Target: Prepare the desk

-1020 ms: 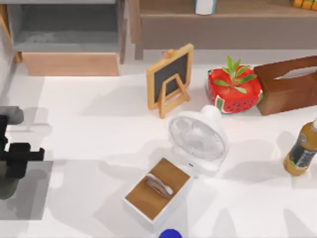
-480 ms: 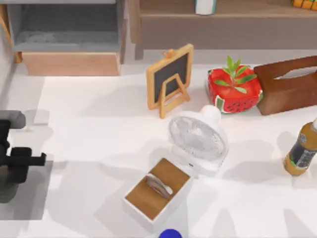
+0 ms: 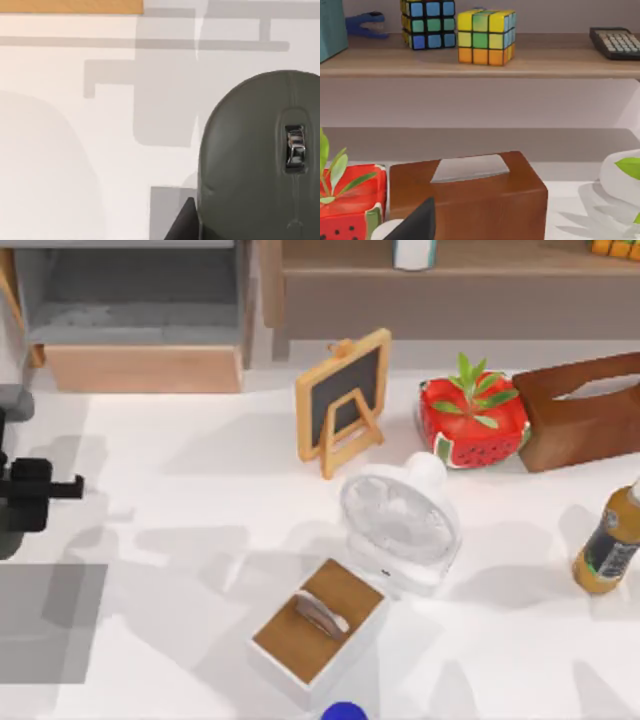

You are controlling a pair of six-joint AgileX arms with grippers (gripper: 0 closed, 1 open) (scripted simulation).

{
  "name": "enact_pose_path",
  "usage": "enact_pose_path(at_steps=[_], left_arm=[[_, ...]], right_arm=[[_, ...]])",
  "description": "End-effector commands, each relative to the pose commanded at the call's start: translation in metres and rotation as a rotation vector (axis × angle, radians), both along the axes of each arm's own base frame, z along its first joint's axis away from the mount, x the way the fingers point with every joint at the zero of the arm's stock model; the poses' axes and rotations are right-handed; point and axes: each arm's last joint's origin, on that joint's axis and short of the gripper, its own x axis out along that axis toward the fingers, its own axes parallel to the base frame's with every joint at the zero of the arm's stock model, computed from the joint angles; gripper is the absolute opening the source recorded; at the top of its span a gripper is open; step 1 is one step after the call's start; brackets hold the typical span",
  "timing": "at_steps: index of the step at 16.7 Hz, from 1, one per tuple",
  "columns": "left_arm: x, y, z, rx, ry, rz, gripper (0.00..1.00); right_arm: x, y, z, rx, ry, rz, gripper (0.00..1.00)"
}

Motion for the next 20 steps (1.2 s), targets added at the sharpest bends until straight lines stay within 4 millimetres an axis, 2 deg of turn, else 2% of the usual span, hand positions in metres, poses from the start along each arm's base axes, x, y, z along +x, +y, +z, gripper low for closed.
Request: enact_pose_path(at_steps=[5,10,16,20], left_arm=[[0.009,-0.004,0.011,0.001,-0.074,0.003,0.0],[0.007,-0.01,0.011,-0.009,-0.07,-0.009,0.0],[-0.005,-0.011,-0.006,-0.029,0.041,-0.021,0.0],[-0.024,-0.006,-0.027,-0.061,0.188,-0.033,0.0]], right_arm=[[0.0,0.0,0.0,0.0,0.0,0.0,1.0],[0.0,0.0,0.0,0.0,0.0,0.0,1.0],[0.0,0.0,0.0,0.0,0.0,0.0,1.0],[0.0,0.0,0.0,0.0,0.0,0.0,1.0]])
